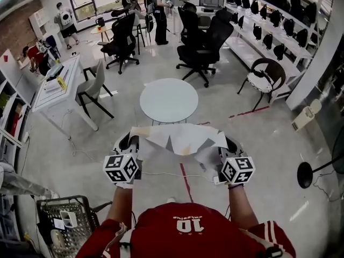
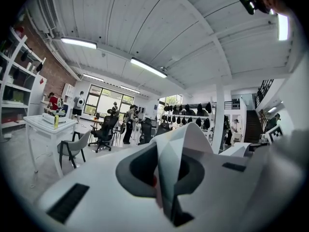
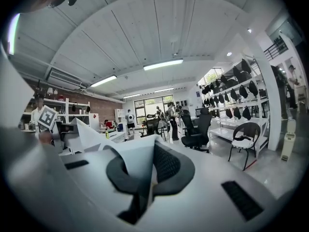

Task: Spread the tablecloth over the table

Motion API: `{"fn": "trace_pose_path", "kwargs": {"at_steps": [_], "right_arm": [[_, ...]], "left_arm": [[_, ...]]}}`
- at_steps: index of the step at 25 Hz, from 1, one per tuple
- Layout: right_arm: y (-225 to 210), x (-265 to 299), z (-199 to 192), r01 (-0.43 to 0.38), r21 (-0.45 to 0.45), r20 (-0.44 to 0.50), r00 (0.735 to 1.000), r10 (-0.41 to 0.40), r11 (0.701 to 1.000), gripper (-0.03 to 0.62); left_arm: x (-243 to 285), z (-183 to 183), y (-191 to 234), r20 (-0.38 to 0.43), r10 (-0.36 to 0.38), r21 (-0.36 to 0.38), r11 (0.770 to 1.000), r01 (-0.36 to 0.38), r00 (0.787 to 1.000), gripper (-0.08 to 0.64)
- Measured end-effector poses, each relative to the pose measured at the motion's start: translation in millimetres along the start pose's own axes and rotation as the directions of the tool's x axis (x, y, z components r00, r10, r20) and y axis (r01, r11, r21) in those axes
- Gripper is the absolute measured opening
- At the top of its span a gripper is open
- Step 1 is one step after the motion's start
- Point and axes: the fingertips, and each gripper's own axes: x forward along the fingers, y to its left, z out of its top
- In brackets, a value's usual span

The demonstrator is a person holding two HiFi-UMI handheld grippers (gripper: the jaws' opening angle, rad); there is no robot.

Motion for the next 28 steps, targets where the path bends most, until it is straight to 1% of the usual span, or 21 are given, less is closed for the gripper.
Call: {"fn": "trace_pose_path", "kwargs": {"at_steps": [8, 13, 21, 28], "right_arm": [[16, 7, 3, 0.026, -0.041, -0.002, 1.0, -0.026, 0.999, 0.017], [20, 13, 9, 0.034, -0.047, -0.003, 0.999, -0.034, 0.998, 0.017], [9, 33, 13, 0.047, -0.032, 0.009, 0.999, -0.047, 0.998, 0.017], [-6, 77, 16, 0.033, -0.021, 0.006, 0.999, -0.033, 0.999, 0.017]], "left_arm": [[4, 3, 27, 0.019, -0.028, -0.017, 0.999, 0.029, 0.999, 0.011], [11, 8, 34, 0.029, -0.038, -0.023, 0.999, 0.039, 0.999, 0.012], [35, 10, 43, 0.015, -0.055, -0.021, 0.998, 0.056, 0.998, 0.012], [72, 10, 57, -0.008, -0.042, 0.0, 0.999, 0.042, 0.999, 0.012]]}}
